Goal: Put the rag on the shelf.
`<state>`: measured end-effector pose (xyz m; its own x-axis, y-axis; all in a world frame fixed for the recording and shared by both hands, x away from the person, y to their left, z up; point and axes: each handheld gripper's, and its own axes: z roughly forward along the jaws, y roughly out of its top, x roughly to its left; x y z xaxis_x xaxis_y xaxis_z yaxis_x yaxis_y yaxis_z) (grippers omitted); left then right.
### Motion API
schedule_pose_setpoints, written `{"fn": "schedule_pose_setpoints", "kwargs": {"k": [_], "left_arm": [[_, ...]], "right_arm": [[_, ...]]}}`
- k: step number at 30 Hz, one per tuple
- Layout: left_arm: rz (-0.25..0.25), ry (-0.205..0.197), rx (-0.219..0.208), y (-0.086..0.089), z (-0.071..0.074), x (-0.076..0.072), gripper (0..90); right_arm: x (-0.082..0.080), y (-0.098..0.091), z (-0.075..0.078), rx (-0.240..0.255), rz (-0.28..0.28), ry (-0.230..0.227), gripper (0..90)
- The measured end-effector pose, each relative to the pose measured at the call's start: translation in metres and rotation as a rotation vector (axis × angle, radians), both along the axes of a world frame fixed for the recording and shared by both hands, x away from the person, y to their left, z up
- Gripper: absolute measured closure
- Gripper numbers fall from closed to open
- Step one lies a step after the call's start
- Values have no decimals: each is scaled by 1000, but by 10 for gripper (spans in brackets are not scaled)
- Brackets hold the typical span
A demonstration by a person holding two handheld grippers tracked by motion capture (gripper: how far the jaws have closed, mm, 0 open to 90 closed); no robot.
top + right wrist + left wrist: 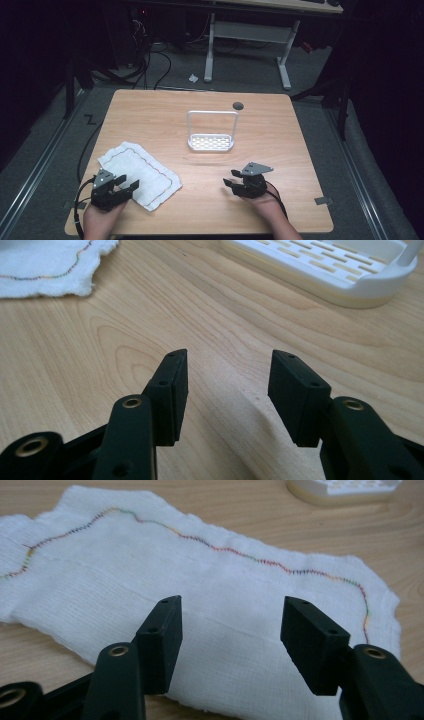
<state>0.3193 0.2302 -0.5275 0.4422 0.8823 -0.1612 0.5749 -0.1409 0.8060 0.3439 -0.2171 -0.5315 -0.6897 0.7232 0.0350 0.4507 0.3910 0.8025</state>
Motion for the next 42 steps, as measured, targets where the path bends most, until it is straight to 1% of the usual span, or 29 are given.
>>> {"fn": "schedule_pose_setpoints", "kwargs": {"k": [2,7,8,9,10,11,12,14,15,16,19,20,21,25,26,27,28,29,30,31,32,33,35,37,38,39,40,41,42], "left_arm": [[4,0,-11,0,0,0,433],[5,7,-10,0,-3,0,433],[27,38,-6,-1,-5,2,480],[27,38,-6,-1,-5,2,575],[44,88,36,-7,-8,7,666],[53,65,105,-12,-8,6,728],[48,66,125,-15,-7,6,761],[46,68,129,-17,-6,6,797],[40,67,119,-18,-7,5,797],[8,72,107,-24,-7,3,817],[-54,56,127,-38,-7,0,824],[-65,58,134,-43,-7,0,826],[-65,58,134,-43,-7,0,828],[-133,48,149,-70,-7,-3,837],[-133,48,149,-70,-7,-3,838],[-158,42,150,-80,-7,-5,839],[-158,42,150,-80,-7,-5,839],[-187,39,152,-89,-7,-6,839],[-187,39,152,-89,-7,-6,839],[-212,38,145,-97,-7,-8,839],[-212,38,145,-97,-7,-8,839],[-235,34,140,-104,-8,-10,839],[-247,34,136,-107,-8,-11,839],[-270,31,133,-115,-8,-13,839],[-296,28,132,-122,-9,-15,839],[-296,28,132,-122,-9,-15,839],[-325,20,139,-128,-9,-17,839],[-338,16,144,-131,-9,-18,839],[-338,16,144,-131,-9,-18,839]], "right_arm": [[-2,-1,1,-3,7,-2,513],[-4,-2,3,-1,-1,-20,515],[-3,0,5,6,-6,-21,513],[-3,0,5,6,-6,-21,513],[-2,3,4,7,-6,-21,523],[-1,4,3,3,-6,-18,544],[-1,7,2,-4,-2,-7,565],[-1,9,1,-7,5,3,602],[-1,9,1,-7,5,3,602],[-3,12,2,-15,10,1,645],[-6,13,4,-14,2,-6,722],[-6,13,4,-12,5,-6,739],[-6,13,4,-12,5,-6,739],[-6,13,5,-1,18,3,791],[-6,13,5,-1,18,3,791],[-6,14,5,0,29,10,822],[-7,14,5,-1,33,14,835],[-7,14,5,0,42,17,848],[-7,15,5,0,47,18,862],[-8,15,5,1,52,20,873],[-8,15,5,1,52,20,873],[-9,17,6,9,62,20,889],[-10,18,6,9,67,15,893],[-12,21,8,17,75,10,896],[-11,26,10,21,80,10,898],[-11,26,10,21,80,10,898],[-8,32,11,7,87,7,900],[-5,38,11,-13,91,9,900],[-5,38,11,-13,91,9,900]]}}
